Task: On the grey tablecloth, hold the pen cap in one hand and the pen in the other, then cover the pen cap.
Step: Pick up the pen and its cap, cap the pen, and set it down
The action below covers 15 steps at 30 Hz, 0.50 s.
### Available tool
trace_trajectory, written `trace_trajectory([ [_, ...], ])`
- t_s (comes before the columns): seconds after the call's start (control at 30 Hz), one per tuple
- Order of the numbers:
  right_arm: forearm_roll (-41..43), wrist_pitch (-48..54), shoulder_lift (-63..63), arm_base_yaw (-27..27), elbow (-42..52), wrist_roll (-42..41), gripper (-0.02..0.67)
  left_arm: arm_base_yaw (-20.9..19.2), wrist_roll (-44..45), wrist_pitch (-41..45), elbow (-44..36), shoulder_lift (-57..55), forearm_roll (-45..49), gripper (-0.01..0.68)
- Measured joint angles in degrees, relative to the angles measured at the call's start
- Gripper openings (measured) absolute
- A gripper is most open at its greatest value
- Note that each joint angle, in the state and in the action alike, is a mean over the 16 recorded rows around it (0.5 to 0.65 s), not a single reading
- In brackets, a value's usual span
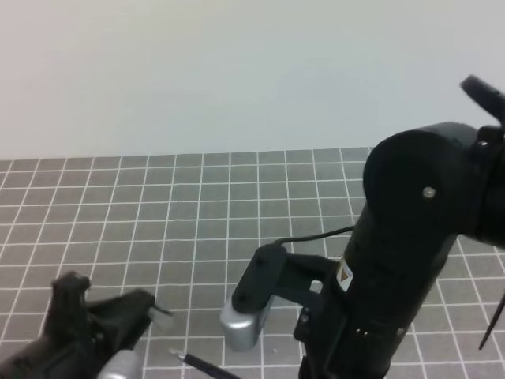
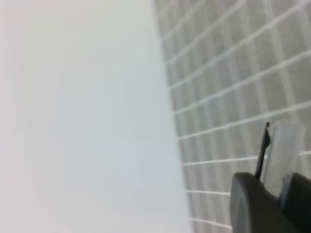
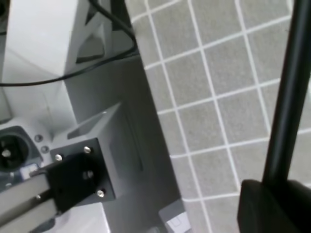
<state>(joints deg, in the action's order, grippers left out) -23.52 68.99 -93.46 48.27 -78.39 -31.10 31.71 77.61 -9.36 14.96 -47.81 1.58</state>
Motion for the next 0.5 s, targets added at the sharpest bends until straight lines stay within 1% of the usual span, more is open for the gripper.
trace_trajectory([
  [0.17,0.91,0.00,1.02,0.10,0.29,0.34,0.070,0.97,-0.33,-0.99,-0.35,0.08,0.06,0.081],
  [0.5,3.62,0.00,1.90,0.07,1.42,1.17,0.070,1.21,-0.33,-1.57,-0.40,0.05,0.49,0.081],
])
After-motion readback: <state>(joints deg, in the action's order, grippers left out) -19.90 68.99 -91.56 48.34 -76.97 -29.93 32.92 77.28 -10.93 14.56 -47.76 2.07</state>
